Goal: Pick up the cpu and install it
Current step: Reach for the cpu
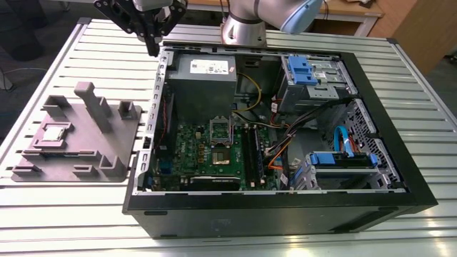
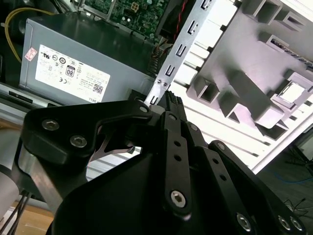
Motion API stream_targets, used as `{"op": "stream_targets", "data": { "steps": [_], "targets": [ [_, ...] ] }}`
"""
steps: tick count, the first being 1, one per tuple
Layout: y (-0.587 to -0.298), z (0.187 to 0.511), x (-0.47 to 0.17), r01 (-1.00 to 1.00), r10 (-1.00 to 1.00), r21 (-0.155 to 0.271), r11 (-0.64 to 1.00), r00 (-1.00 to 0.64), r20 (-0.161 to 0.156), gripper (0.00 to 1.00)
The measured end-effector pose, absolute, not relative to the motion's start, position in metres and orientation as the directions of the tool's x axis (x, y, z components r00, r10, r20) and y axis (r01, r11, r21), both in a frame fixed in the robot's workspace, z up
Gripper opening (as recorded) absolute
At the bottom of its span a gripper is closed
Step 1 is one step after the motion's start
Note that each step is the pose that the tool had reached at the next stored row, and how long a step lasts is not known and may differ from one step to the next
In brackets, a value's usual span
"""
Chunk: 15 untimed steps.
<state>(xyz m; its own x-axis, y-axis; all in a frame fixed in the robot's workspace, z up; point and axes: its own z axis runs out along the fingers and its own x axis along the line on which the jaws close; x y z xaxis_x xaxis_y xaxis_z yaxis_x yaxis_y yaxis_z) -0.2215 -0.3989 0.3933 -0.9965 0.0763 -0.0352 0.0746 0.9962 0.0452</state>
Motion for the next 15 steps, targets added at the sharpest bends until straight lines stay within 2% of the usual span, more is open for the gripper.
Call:
{"op": "stream_targets", "data": {
  "steps": [15],
  "targets": [
    [-0.399,0.393,-0.236,0.074,0.076,0.045,0.996,-0.996,-0.038,0.11]
  ]
}}
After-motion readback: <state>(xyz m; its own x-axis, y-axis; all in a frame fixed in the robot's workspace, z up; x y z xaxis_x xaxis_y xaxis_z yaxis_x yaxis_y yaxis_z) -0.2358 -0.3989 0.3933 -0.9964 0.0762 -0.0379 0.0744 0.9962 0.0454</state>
